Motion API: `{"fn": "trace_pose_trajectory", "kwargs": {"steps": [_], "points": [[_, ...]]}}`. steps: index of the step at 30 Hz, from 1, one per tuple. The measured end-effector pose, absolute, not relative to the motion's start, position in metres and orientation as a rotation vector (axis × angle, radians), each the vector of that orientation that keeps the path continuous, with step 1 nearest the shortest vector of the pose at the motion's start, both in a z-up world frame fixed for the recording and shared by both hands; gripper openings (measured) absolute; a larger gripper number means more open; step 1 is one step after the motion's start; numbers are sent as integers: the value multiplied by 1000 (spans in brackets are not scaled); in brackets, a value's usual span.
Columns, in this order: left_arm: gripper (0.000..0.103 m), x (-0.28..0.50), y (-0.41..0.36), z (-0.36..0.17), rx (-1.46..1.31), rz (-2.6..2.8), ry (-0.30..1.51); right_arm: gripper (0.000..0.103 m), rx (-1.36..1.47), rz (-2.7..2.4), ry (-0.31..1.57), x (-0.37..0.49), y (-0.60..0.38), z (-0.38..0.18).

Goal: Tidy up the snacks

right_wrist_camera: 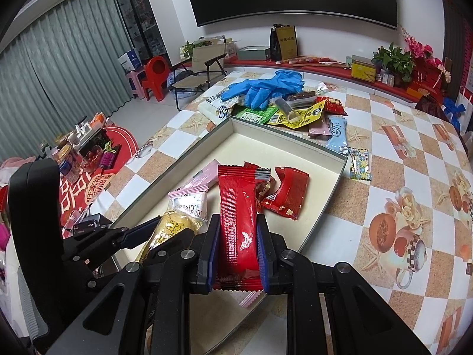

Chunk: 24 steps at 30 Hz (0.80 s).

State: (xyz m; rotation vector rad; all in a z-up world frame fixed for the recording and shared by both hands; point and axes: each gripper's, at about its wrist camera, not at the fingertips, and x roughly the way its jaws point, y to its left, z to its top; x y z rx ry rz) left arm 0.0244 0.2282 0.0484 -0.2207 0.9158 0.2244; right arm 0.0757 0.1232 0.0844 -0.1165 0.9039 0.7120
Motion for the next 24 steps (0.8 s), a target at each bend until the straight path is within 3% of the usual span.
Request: {"fn": "trace_pose_trajectory", "kwargs": {"steps": [24], "points": [[37,28,232,43,-225,241,938,24,-121,722,942,82,131,72]]}}
